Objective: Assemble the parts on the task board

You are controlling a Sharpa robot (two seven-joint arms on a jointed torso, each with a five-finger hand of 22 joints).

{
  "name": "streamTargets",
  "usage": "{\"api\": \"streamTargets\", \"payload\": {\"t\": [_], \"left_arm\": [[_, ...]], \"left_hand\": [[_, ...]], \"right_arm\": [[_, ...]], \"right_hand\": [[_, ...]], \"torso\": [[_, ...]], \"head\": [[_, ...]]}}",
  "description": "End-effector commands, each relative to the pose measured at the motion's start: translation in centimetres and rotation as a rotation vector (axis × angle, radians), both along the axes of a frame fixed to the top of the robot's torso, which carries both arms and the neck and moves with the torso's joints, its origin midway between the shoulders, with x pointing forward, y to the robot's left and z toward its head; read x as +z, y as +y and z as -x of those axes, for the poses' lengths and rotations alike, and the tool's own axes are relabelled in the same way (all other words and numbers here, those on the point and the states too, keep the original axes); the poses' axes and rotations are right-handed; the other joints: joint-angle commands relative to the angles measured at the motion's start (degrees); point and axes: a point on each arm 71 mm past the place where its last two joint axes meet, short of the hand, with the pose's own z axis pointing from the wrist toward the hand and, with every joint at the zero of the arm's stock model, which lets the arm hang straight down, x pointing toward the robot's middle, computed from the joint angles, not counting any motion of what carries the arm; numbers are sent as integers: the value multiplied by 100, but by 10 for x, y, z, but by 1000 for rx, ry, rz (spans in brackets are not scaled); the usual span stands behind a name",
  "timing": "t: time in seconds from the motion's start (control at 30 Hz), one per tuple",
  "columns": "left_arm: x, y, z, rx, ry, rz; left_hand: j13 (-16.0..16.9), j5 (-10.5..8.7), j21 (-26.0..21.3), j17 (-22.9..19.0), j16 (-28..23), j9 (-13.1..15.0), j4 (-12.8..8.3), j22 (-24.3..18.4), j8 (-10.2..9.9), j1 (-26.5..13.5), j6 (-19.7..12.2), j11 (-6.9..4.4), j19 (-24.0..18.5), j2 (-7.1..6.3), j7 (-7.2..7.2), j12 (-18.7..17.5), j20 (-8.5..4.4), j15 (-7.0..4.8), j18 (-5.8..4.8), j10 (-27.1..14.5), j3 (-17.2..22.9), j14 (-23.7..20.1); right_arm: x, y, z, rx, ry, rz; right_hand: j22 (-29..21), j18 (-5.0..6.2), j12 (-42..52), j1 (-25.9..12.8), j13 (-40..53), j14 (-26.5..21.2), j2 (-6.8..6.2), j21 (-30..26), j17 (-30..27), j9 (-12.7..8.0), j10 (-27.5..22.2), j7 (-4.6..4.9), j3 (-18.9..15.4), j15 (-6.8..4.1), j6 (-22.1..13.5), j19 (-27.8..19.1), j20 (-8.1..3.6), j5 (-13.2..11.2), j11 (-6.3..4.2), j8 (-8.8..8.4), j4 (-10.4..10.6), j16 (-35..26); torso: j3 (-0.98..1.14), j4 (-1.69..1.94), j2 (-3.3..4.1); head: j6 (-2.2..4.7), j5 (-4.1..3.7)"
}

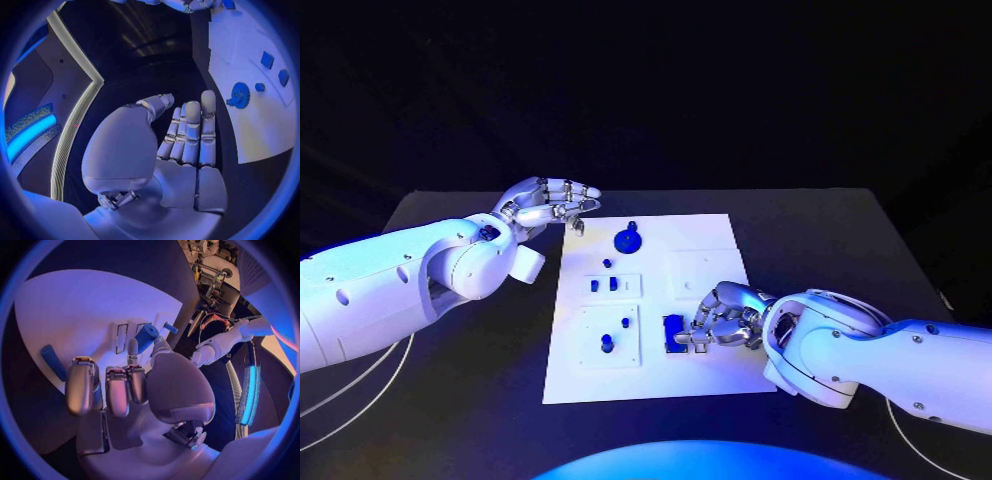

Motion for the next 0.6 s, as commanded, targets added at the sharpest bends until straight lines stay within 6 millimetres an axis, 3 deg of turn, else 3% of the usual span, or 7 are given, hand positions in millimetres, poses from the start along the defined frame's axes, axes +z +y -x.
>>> {"api": "streamTargets", "payload": {"t": [0.03, 0.23, 0.6], "left_arm": [[1, -2, 1, -18, 4, 11], [0, -2, 1, -20, 6, 10], [0, -2, 1, -21, 10, 9]], "left_hand": [[4, 26, -26, -5, 26, -5, 37, -4, 34, -41, -56, 3, -10, 2, 153, 20, 40, 8, 45, -47, -10, -48], [4, 26, -26, -5, 26, -5, 37, -4, 34, -41, -56, 3, -10, 2, 153, 20, 40, 8, 45, -47, -10, -48], [3, 27, -30, -7, 28, -6, 43, -8, 42, -44, -62, 4, -9, 6, 154, 27, 41, 9, 45, -56, -4, -50]], "right_arm": [[-3, 3, 1, 40, 16, 11], [-5, 4, -1, 35, 11, 19], [-6, 2, -5, 10, -7, 16]], "right_hand": [[1000, -77, 34, 160, 1001, 518, -4, 30, 1098, -5, 263, -7, 39, -35, 12, 178, -39, -17, -52, 9, -20, 20], [1014, -78, 35, 558, 1012, 517, 19, 30, 1094, -42, 268, -24, 216, -47, 30, 182, -49, 0, -68, -41, -14, 18], [1014, -77, 38, 618, 1017, 518, 47, 19, 1101, -53, 271, -23, 264, -50, 39, 181, -52, -2, -70, -55, 2, 20]], "torso": [[1, 4, 3], [-3, 1, 0], [-5, 2, 1]], "head": [[-5, 3], [-10, 2], [0, 9]]}}
